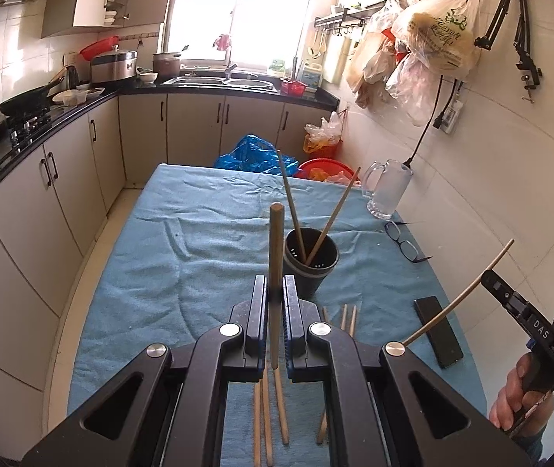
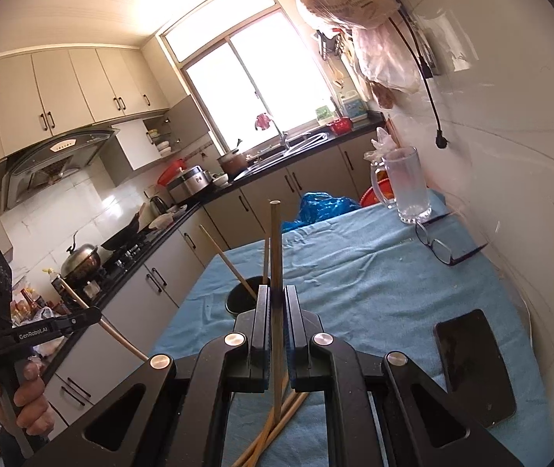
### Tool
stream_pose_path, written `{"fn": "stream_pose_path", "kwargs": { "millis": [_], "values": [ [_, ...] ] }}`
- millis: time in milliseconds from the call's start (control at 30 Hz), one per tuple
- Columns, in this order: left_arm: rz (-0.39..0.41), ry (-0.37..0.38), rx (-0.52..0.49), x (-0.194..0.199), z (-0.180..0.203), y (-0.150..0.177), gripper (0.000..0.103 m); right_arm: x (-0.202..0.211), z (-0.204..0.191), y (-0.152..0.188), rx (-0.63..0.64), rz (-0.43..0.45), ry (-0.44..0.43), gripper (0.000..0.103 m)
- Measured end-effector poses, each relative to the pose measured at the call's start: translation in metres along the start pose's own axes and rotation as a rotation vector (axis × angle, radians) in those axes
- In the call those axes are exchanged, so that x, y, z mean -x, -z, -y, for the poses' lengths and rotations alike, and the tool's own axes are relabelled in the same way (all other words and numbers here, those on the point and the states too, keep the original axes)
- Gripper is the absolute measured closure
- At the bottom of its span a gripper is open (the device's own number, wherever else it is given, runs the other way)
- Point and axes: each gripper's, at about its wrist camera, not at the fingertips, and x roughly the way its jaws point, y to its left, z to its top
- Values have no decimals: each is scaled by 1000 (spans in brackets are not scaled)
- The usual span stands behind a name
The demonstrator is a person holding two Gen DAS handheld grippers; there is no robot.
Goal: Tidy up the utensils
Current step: 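Carry the left tool's chopstick upright over the holder while the right tool carries its own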
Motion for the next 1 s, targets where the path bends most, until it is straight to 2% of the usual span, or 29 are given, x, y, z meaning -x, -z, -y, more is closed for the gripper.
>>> {"fn": "stream_pose_path", "kwargs": {
  "millis": [533,1000],
  "values": [
    [22,18,-43,7,16,-27,97,-7,-5,-27,-13,9,-52,96],
    [31,19,-44,1,13,-49,97,-15,-23,-57,5,35,-95,96]
  ]
}}
